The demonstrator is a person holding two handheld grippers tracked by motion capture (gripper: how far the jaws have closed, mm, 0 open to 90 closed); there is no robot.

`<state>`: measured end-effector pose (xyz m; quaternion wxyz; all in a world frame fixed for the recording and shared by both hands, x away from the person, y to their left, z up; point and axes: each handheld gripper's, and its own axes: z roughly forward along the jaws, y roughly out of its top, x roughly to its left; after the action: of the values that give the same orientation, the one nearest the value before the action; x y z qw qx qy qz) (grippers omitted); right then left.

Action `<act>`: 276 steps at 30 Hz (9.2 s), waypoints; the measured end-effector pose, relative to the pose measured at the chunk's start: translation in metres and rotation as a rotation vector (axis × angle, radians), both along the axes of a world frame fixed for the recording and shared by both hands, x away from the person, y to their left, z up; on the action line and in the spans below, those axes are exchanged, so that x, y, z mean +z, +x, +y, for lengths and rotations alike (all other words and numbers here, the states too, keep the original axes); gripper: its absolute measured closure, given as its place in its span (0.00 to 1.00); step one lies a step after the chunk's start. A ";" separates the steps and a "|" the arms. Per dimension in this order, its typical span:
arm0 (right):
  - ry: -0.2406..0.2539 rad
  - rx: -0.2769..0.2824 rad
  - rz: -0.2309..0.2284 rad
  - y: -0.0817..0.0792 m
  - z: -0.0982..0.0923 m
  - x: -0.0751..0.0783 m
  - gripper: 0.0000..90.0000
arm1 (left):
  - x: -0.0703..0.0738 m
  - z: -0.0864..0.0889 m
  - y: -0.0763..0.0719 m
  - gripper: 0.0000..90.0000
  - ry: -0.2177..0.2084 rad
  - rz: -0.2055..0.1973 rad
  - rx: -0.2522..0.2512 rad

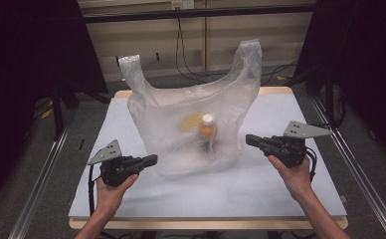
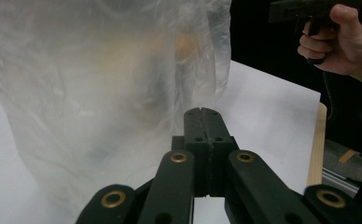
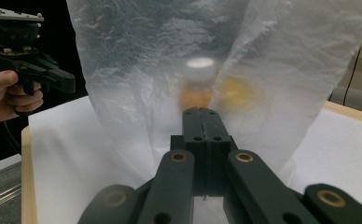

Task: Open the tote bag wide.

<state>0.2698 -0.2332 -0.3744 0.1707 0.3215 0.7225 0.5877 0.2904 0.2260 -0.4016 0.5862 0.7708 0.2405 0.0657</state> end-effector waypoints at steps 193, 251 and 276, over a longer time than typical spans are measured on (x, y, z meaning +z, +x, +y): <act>-0.218 0.013 0.257 0.058 0.033 -0.071 1.00 | -0.039 -0.056 0.059 1.00 0.278 0.145 -0.020; -0.450 0.001 0.403 0.114 0.059 -0.103 1.00 | -0.069 -0.132 0.133 1.00 0.590 0.183 -0.024; -0.493 -0.001 0.476 0.089 0.012 -0.097 1.00 | -0.065 -0.070 0.111 1.00 0.654 0.190 0.011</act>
<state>0.3592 -0.2207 -0.4713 0.0698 0.3990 0.8624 0.3037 0.4010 0.1562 -0.4661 0.2827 0.9193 0.2646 0.0702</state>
